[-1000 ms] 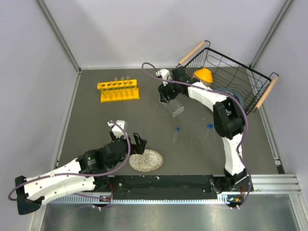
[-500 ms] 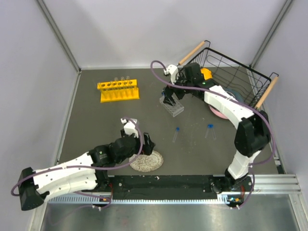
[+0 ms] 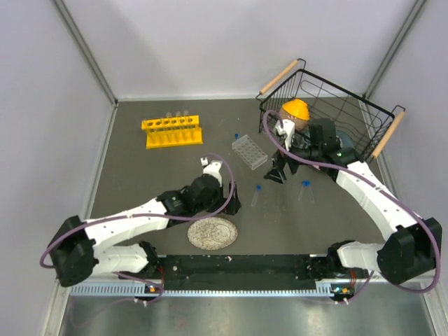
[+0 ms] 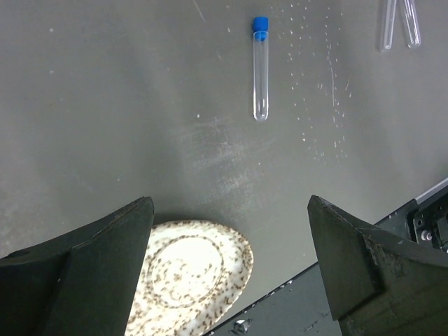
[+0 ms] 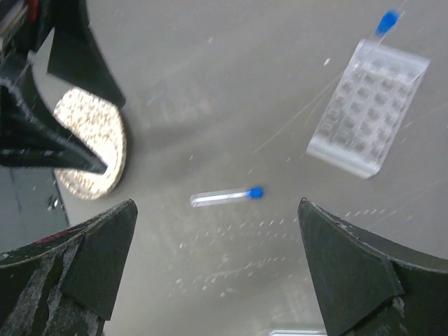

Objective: Organize the chemistry lab equipment

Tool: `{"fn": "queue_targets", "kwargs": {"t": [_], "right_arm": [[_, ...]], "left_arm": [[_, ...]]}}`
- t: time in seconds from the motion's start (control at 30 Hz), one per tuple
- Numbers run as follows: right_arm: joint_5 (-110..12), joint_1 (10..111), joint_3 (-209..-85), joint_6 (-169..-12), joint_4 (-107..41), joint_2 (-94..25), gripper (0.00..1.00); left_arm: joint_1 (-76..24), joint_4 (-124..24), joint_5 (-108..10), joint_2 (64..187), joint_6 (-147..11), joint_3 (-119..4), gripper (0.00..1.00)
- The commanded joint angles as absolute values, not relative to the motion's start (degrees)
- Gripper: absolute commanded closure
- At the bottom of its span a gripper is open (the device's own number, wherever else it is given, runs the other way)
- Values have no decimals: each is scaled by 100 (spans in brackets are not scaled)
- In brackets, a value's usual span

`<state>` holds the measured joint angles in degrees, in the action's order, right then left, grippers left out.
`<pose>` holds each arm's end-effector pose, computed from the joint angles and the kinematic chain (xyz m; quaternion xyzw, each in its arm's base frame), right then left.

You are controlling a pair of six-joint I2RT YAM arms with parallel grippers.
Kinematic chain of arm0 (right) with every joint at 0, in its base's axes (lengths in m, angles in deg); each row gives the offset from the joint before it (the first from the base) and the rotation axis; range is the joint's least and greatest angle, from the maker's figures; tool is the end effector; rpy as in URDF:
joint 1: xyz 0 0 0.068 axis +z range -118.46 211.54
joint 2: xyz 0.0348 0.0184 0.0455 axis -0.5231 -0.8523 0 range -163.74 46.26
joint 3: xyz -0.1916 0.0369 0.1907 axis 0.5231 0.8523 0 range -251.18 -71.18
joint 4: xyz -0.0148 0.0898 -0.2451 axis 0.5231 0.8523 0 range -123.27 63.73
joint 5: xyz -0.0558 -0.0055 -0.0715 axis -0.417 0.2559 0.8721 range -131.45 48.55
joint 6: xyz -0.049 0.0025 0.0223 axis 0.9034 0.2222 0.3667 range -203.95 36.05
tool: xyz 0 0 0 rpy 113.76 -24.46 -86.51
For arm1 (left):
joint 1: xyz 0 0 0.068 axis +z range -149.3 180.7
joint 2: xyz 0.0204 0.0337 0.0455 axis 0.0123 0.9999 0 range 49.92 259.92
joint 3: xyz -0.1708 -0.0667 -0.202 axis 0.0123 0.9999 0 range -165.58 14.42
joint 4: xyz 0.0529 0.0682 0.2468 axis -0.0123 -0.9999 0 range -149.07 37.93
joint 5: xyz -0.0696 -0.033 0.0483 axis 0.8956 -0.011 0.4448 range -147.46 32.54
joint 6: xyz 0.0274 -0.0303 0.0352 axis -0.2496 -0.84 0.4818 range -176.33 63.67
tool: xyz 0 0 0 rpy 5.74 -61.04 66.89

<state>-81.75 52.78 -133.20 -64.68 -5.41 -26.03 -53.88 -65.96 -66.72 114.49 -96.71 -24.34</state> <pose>0.2441 0.1196 0.3180 -0.4336 0.7399 0.3168 0.4052 0.1423 -0.1899 0.2295 0.0775 0.8996 -0.2628 0.3402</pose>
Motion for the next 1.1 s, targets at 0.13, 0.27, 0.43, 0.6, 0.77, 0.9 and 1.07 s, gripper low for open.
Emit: {"fn": "queue_targets", "kwargs": {"t": [0.13,0.27,0.43,0.6,0.77,0.9,1.07], "right_arm": [[-9067,4527,-12365,-6373,-954,-1923,1],[-9058,4219,-12383,-6452,-954,-1878,1],[-9006,4051,-12453,-6611,-945,-1940,1],[-9006,4042,-12445,-6619,-954,-1852,1],[-9014,4033,-12453,-6628,-954,-1869,1],[-8988,4042,-12462,-6628,-954,-1887,1],[-8979,4033,-12453,-6628,-945,-1922,1]], "left_arm": [[-5326,-6349,-6265,12883,-9369,-3469,10],[-5326,-6630,-6019,13874,-9219,-4146,21],[-5326,-7087,-6000,14659,-9087,-4963,38],[-5326,-7377,-6211,15099,-9043,-5307,44],[-5326,-7580,-6168,15441,-8964,-5580,48],[-5326,-7676,-6185,15635,-8903,-5773,50],[-5326,-7799,-6212,15881,-8832,-6081,51]]}}
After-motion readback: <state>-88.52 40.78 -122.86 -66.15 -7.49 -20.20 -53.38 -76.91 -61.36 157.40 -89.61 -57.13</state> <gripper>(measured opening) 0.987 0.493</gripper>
